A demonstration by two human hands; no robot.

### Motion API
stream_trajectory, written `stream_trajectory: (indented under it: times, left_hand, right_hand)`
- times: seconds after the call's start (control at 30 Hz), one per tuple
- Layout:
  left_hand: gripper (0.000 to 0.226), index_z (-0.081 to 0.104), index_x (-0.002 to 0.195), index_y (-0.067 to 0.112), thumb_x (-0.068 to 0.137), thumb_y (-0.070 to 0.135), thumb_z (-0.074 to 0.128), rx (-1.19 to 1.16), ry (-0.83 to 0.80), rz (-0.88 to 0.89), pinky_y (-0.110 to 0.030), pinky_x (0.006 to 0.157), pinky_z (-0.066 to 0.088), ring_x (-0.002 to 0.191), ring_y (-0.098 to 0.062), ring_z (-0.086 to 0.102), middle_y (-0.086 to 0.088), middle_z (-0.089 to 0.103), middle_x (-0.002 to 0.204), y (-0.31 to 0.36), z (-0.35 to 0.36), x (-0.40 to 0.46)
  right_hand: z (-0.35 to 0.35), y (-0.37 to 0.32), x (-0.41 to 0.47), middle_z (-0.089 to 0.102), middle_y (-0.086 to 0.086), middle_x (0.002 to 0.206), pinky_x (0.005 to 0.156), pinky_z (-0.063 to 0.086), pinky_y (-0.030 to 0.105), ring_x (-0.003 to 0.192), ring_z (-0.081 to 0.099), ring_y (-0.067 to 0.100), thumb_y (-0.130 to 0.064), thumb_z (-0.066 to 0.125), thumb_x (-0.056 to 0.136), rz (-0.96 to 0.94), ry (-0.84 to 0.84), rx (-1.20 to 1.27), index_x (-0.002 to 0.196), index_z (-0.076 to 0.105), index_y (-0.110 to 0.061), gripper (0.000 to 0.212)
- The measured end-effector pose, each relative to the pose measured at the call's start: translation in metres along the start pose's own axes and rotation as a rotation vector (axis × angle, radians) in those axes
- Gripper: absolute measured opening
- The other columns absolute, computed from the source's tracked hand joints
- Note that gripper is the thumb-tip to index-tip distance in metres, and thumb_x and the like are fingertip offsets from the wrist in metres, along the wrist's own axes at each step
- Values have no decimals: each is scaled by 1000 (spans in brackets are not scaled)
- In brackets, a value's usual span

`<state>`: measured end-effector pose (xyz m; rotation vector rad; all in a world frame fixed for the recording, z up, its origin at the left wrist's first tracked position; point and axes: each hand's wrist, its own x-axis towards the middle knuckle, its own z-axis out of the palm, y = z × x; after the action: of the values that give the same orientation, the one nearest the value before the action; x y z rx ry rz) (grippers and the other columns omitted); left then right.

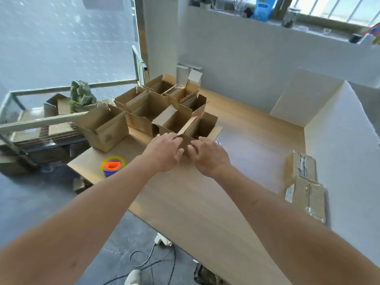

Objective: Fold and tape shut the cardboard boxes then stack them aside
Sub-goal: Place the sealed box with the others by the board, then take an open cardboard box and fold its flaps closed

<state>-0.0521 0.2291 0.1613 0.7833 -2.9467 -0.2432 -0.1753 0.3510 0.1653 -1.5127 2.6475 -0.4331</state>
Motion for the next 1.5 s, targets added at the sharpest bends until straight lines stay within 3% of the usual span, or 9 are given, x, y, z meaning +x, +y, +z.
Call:
stream_trajectory:
  times: [0.17,0.3,0.43,0.63,0.87,1.1,1.3,1.4,1.5]
  left_hand:
    - [40,56,135,14,105,37,42,19,-18,-86,-43,110,37,130,-28,51,-8,52,144,-110,1,-2]
    - [39,57,134,16,105,37,43,8,-44,-125,-46,113,36,129,-26,51,-5,54,140,-201,-1,-1]
    - [46,51,146,15,106,37,43,21,-80,-156,-47,117,32,139,-28,44,-9,46,152,-274,-4,0]
    - [39,56,137,17,106,36,41,-31,-105,-232,-48,118,30,137,-27,44,-7,49,149,-351,-3,18]
    - [47,49,149,16,106,36,44,-37,-114,-300,-48,122,29,145,-29,38,-9,42,157,-415,11,58]
    - [44,53,142,16,103,35,46,16,-166,-391,-51,117,34,140,-37,38,-14,42,153,-472,42,100]
    - [40,49,143,20,106,33,46,80,-326,-459,-56,125,16,154,-48,6,-22,18,166,-508,61,114]
    - [41,46,144,18,105,29,50,2,-379,-445,-56,122,23,154,-47,6,-19,14,167,-527,68,117]
    - [56,36,153,19,101,16,57,-102,-361,-368,-50,115,37,148,-39,23,-12,16,165,-545,66,118]
  right_hand:
    - [48,-77,57,64,1,118,92,53,46,110,61,24,-51,33,105,-70,-84,14,119,69,-25,46]
    - [88,-143,104,63,2,115,89,52,43,106,62,24,-50,35,106,-99,-136,14,121,68,-22,46]
    - [121,-197,143,64,3,117,91,52,45,107,62,24,-50,37,105,-110,-180,58,122,69,-23,45]
    - [152,-244,199,64,4,120,92,53,47,107,62,25,-49,40,105,-114,-207,90,124,69,-22,44]
    - [196,-266,280,61,6,132,97,51,45,117,60,28,-46,39,106,-121,-238,111,126,67,-22,42]
    - [237,-270,350,41,7,156,102,46,43,130,52,30,-41,37,107,-19,-252,151,137,60,-25,40]
    - [263,-281,381,28,7,161,98,51,42,120,60,30,-41,45,106,141,-240,208,128,65,-16,39]
    - [269,-291,391,30,6,154,89,49,28,106,66,26,-36,57,103,253,-164,237,123,66,-9,35]
    - [274,-304,395,32,5,150,82,41,19,106,65,23,-16,67,98,400,-99,273,133,62,-8,36]
